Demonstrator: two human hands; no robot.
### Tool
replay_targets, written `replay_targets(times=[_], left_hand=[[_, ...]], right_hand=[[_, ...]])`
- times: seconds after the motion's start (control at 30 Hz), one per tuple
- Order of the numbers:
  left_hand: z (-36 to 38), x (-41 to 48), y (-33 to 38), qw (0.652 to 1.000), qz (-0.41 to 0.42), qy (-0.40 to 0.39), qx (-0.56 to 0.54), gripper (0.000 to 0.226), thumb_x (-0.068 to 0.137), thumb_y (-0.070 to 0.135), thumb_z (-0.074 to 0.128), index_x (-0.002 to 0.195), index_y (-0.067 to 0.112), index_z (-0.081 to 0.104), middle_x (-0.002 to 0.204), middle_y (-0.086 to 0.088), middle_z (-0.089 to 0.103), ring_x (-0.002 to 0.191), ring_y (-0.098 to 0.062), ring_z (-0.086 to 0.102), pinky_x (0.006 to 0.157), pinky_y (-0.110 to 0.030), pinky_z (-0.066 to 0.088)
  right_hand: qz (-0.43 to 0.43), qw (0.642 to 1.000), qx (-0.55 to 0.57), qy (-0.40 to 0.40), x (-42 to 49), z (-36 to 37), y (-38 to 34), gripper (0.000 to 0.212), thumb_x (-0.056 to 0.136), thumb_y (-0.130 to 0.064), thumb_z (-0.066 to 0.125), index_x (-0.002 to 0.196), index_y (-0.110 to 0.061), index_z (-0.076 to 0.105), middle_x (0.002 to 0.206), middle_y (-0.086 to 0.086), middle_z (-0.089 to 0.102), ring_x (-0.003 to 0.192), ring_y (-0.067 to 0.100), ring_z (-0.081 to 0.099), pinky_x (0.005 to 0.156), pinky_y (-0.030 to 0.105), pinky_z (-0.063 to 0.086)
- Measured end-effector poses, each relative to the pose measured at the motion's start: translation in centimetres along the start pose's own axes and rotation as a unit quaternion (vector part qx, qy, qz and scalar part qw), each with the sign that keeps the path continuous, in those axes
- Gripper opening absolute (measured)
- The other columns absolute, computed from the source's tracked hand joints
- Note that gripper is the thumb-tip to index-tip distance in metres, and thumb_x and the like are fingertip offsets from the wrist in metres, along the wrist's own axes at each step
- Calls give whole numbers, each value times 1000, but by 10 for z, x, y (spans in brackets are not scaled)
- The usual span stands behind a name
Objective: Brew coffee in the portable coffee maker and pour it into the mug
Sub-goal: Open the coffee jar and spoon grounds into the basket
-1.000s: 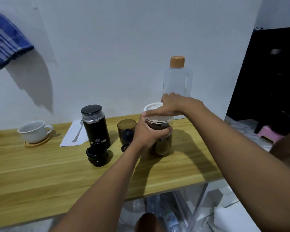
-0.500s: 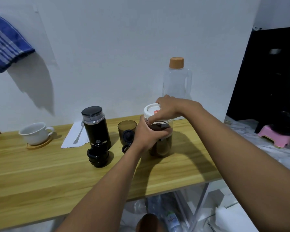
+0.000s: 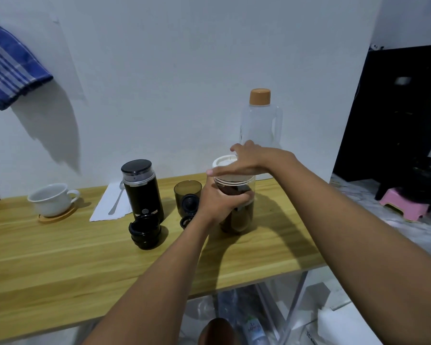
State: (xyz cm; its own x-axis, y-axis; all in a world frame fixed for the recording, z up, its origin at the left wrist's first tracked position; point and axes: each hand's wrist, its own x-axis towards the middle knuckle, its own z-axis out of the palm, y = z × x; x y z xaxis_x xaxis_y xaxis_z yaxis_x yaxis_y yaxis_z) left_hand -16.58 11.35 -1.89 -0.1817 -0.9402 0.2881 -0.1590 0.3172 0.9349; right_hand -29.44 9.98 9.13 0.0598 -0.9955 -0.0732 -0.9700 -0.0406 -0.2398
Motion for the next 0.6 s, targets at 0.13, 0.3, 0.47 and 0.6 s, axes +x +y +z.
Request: replay_targets(times=[0.13, 0.3, 0.47, 0.6], left_hand=[[1, 1, -1, 1000, -13, 16, -6, 76, 63, 20, 96, 127, 15, 55, 112, -1, 72, 103, -15, 69, 91, -42, 58], [1, 4, -6, 1000, -1, 27, 12, 86, 57, 33, 97, 126, 22, 49, 115, 9, 67, 103, -6, 65, 88, -34, 59], [1, 3, -7, 1000, -5, 10, 26, 94, 55, 45, 96, 130, 26, 44, 120, 12, 61, 110, -7, 60, 87, -28, 55], [0, -2, -2, 1000, 1, -12, 18, 102, 50, 52, 96, 130, 30, 37, 128, 11, 54, 117, -8, 55, 92, -25, 50]], right_hand=[[35, 999, -34, 22, 2, 6, -8, 102, 59, -87, 58, 133, -18, 50, 124, 6, 55, 105, 29, 57, 84, 39, 50], [-113, 992, 52, 33, -4, -12, -1, 89, 69, -56, 75, 143, -24, 39, 135, 1, 46, 113, 20, 50, 91, 38, 47], [-117, 973, 172, 95, -13, -20, 14, 100, 68, -52, 77, 151, -23, 28, 141, -1, 41, 114, 14, 44, 90, 33, 40], [-26, 964, 234, 126, -31, 0, 44, 87, 60, -65, 69, 132, -23, 45, 121, -2, 53, 96, 12, 56, 73, 33, 46]])
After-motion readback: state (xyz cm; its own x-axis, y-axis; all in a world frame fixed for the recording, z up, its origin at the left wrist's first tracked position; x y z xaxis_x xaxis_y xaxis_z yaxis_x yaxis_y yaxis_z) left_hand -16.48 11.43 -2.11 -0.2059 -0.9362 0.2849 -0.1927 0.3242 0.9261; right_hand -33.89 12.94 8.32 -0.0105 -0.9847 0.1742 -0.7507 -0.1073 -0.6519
